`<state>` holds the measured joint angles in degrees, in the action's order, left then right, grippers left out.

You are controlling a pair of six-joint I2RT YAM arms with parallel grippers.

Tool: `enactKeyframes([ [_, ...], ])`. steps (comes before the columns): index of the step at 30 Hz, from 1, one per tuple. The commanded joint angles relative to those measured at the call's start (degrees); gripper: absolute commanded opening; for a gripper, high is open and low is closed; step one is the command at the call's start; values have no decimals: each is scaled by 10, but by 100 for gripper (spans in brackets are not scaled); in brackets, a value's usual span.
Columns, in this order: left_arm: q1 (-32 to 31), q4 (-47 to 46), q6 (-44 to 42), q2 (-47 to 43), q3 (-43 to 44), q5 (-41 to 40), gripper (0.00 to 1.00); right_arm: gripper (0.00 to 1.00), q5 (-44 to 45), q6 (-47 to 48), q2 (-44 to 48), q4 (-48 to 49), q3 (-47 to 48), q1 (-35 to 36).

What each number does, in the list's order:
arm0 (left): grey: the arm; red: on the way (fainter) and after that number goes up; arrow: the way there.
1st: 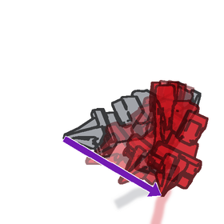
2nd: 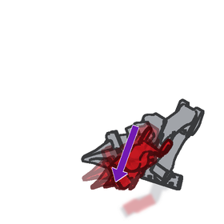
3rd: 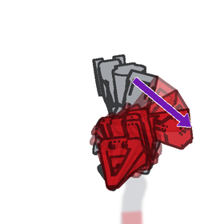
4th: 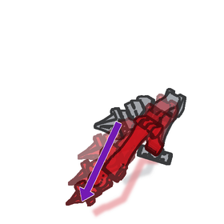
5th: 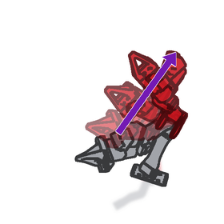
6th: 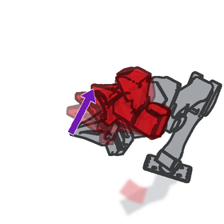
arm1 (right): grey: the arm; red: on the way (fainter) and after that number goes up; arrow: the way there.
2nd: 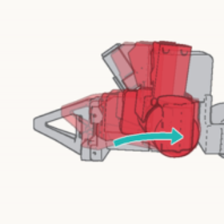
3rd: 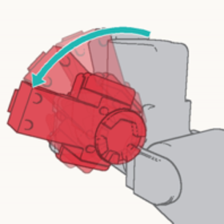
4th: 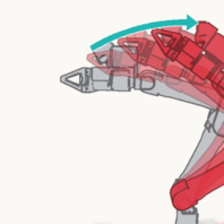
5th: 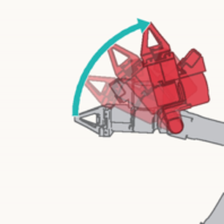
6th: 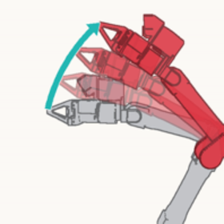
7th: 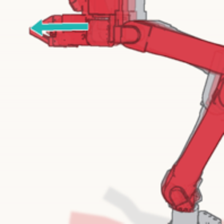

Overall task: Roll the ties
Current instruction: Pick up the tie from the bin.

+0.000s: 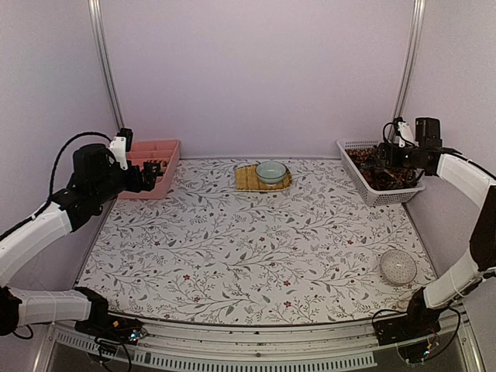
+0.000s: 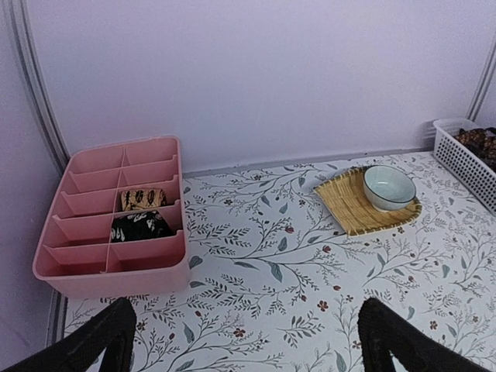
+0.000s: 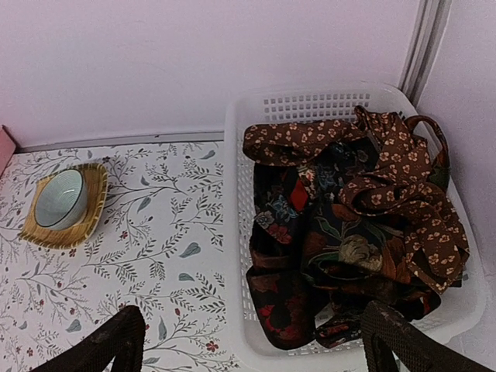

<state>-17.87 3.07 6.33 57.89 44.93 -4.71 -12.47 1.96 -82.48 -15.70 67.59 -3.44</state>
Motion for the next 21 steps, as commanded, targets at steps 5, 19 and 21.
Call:
enactKeyframes([
  [5,8,-10,9,-3,-7,11,100,95,122,-16,-132,-73,109,-2],
  [19,8,-13,10,-12,-11,9,100,95,235,-64,-278,-77,215,-2],
  [21,8,-14,10,-15,-12,8,100,95,255,-67,-295,-72,225,-4],
])
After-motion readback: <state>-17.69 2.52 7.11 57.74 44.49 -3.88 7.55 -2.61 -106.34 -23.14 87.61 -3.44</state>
